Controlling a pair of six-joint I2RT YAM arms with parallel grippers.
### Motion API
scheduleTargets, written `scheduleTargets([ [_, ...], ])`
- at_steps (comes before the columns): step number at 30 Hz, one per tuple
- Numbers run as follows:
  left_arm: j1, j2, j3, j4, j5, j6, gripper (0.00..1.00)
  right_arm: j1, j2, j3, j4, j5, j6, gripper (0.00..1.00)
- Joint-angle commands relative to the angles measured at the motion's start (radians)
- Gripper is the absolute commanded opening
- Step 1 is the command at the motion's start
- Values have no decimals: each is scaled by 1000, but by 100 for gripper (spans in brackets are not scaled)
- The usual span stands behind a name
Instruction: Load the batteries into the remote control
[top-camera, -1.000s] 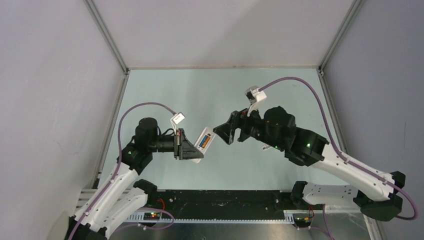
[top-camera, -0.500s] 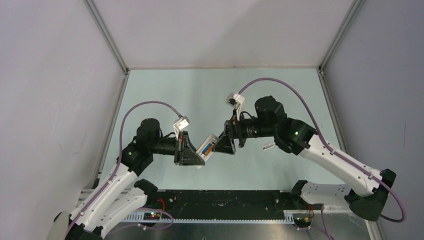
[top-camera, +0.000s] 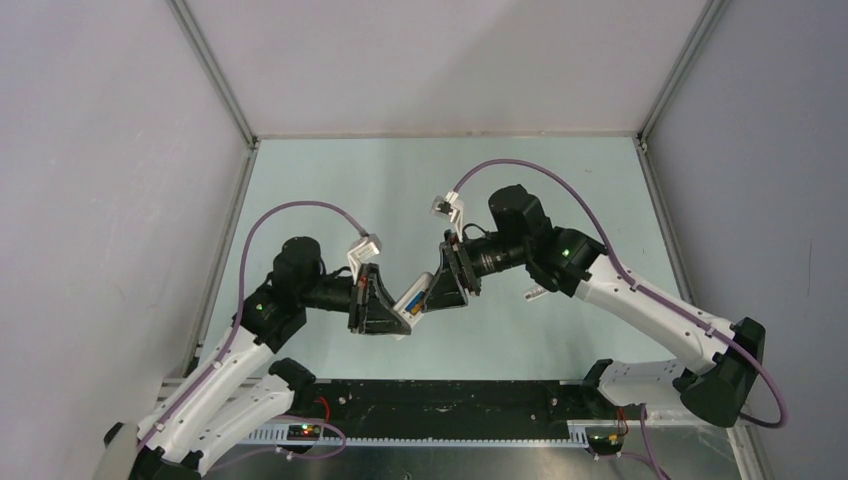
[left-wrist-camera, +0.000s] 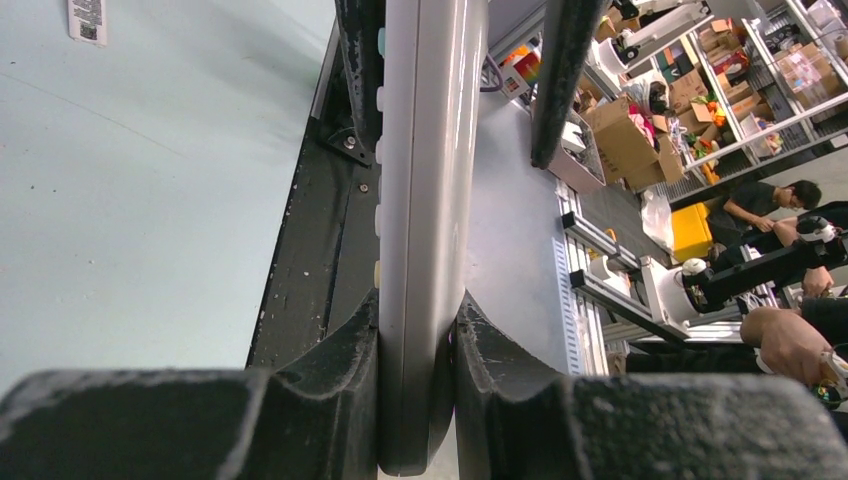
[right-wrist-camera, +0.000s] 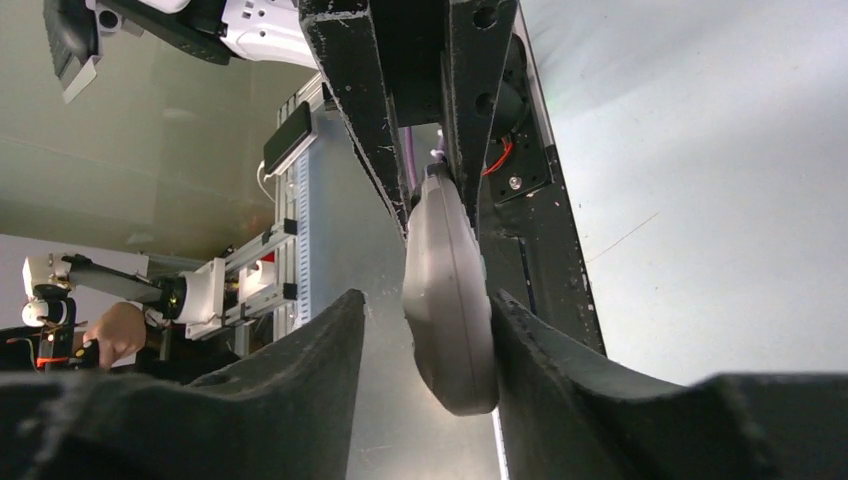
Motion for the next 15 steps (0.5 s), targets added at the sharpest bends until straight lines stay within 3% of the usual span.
scheduleTargets([
  [1,-12,-7,44,40,5,34,0,-7,17,3,42,-41,16,50],
  [9,-12,-38,46,40,19,17,5,3,55,3,85,-35,50,31],
  [13,-12,-40,48,40,27,15,16,7,61,3,103,-2,74,18],
  [15,-11,-40,52,39,27,11,31,8,52,-2,113,13,86,12],
])
